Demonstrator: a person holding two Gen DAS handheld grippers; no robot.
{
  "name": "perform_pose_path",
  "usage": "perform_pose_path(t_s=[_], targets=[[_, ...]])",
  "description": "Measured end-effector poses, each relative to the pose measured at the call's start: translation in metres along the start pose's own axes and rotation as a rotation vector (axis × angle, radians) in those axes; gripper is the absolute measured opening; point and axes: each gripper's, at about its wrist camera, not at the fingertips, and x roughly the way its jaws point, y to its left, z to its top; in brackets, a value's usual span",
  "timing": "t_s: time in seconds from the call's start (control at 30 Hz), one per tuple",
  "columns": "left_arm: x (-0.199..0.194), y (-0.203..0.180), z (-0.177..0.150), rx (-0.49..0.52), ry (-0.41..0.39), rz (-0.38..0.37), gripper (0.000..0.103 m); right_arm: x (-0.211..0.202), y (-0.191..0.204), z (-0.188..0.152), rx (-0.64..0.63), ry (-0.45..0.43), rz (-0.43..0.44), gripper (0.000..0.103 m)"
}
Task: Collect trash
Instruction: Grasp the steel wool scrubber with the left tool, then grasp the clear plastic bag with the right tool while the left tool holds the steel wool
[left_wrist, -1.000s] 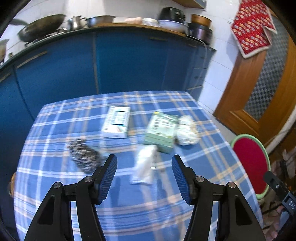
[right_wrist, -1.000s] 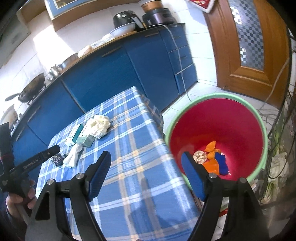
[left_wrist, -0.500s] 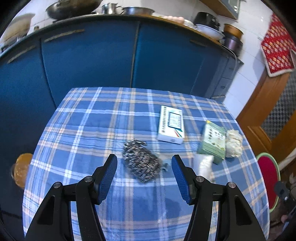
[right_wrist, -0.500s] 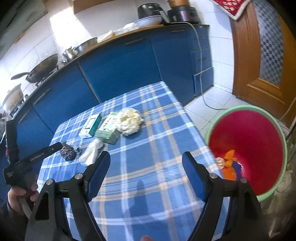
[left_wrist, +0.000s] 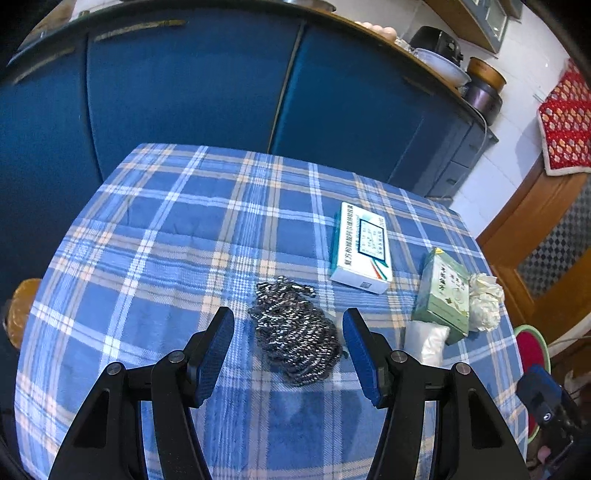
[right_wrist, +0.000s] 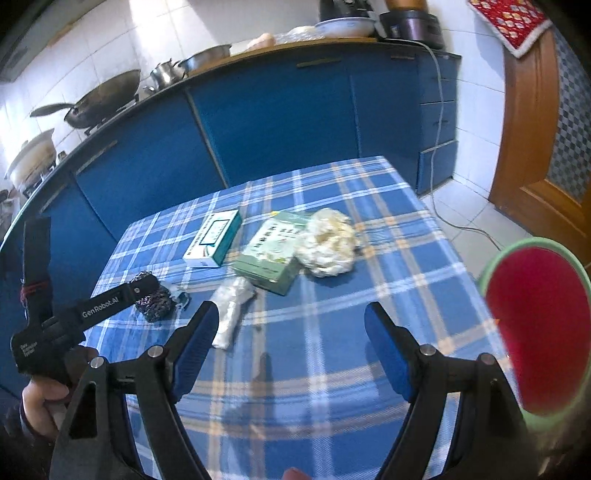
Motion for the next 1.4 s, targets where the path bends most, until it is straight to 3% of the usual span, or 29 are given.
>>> perform_pose_path(t_s=[0.5,0.53,0.6,0.67,1.07,1.17,1.27,1.4], targets=[[0.015,0.014,-0.001,-0.054,0.031,-0.056,0.062,0.057,0.042,0.000,-0.060,0.094,-0.003,0.082],[0.014,0.015,-0.002,-0.056,0.027,-0.065,0.059,0.061,0.043,-0.001,-0.062,0.102,0.000,0.082],[0.013,0.016,-0.001,-0.059,0.023,-0.087,0.043,0.065,0.044,-0.002,-0.062,0.111,0.005,0.082],[0.011,0.016,-0.002,-0.057,0.021,-0.096,0.042,0.069,0.046,-0.002,-0.065,0.119,0.007,0.081],[-0.018,0.025,-0.014,-0.049,-0.015,-0.108,0.039,0.082,0.059,-0.009,-0.084,0.169,0.072,0.055],[-0.023,0.024,-0.018,-0.039,-0.020,-0.102,0.039,0.083,0.062,-0.012,-0.107,0.163,0.049,0.051],[-0.028,0.023,-0.022,-0.030,-0.022,-0.094,0.039,0.082,0.061,-0.012,-0.108,0.162,0.045,0.039],[-0.033,0.018,-0.028,-0.005,-0.026,-0.075,0.039,0.080,0.058,-0.013,-0.098,0.165,0.052,0.035]])
